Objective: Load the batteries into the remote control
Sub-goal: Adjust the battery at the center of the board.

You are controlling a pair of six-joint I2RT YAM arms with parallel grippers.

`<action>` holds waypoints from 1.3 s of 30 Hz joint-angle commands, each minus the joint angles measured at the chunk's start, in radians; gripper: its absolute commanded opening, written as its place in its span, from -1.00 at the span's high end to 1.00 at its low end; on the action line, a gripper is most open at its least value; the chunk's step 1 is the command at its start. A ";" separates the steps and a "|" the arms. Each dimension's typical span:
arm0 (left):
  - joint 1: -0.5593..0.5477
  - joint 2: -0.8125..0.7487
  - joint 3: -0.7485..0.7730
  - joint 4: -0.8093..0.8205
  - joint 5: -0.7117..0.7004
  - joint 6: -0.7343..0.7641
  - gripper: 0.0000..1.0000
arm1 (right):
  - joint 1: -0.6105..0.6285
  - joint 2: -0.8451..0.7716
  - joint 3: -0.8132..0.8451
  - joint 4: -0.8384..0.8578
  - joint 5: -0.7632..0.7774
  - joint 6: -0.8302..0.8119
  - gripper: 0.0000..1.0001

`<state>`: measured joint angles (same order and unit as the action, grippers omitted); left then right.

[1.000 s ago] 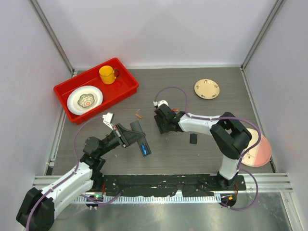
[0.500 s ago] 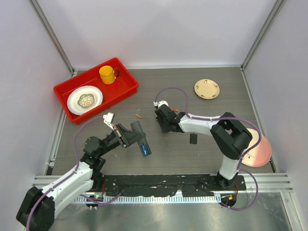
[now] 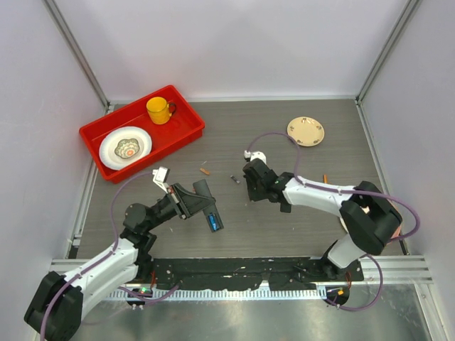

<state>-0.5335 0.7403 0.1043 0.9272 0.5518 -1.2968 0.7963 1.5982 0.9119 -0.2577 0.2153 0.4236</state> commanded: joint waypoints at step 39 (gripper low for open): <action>0.006 -0.041 0.003 0.144 0.043 0.016 1.00 | -0.022 -0.061 -0.085 0.166 -0.304 -1.328 0.99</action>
<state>-0.5335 0.7139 0.0811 0.9882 0.5781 -1.2778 0.7856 1.5032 0.8249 -0.0856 0.0116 -0.6048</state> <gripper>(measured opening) 0.176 0.058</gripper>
